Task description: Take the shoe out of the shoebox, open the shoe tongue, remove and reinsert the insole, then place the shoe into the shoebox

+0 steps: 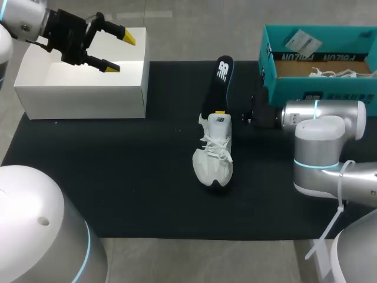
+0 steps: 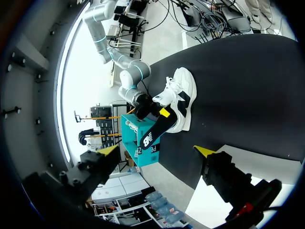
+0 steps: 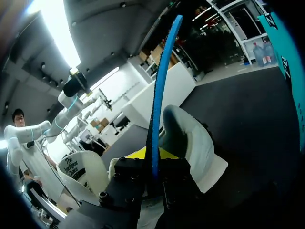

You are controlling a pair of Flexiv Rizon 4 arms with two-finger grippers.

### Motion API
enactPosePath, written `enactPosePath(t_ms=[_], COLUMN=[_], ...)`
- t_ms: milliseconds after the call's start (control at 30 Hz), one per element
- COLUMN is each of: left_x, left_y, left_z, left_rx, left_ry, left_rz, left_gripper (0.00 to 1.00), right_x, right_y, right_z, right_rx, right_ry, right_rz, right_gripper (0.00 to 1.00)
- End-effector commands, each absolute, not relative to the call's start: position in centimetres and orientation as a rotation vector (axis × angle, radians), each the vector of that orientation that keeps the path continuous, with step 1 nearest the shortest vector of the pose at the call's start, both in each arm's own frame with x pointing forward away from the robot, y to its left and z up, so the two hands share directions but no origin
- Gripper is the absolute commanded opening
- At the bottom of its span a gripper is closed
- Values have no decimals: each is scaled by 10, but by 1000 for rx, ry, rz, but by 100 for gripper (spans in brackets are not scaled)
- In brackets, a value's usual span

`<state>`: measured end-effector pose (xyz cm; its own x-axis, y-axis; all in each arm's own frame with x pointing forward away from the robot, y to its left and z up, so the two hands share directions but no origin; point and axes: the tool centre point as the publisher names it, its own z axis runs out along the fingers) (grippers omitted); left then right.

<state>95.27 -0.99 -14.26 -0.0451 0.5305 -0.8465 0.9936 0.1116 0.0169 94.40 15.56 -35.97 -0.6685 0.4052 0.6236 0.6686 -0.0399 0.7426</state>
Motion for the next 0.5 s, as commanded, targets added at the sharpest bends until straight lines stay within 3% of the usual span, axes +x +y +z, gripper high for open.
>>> enactPosePath(t_ms=[33, 100, 233, 400, 433, 500], left_x=[954, 954, 954, 954, 954, 954], left_y=[-10, -10, -10, -10, -10, -10], left_z=[-142, -142, -142, -142, -142, -142], left_rx=[1512, 1512, 1512, 1512, 1512, 1512], left_ry=[1673, 1673, 1673, 1673, 1673, 1673], left_rz=[-814, -814, -814, -814, -814, -814], left_gripper=[100, 100, 100, 100, 100, 100], right_x=[945, 950, 960, 971, 973, 975], right_y=[155, 154, 152, 149, 148, 146], right_z=[-351, -344, -330, -320, -319, -320], right_rx=[-1149, -1134, -1101, -1077, -1078, -1080], right_ry=[-2037, -2055, -2087, -2122, -2129, -2132], right_rz=[-1801, -1807, -1828, -1822, -1816, -1801], right_gripper=[80, 75, 49, 37, 28, 0])
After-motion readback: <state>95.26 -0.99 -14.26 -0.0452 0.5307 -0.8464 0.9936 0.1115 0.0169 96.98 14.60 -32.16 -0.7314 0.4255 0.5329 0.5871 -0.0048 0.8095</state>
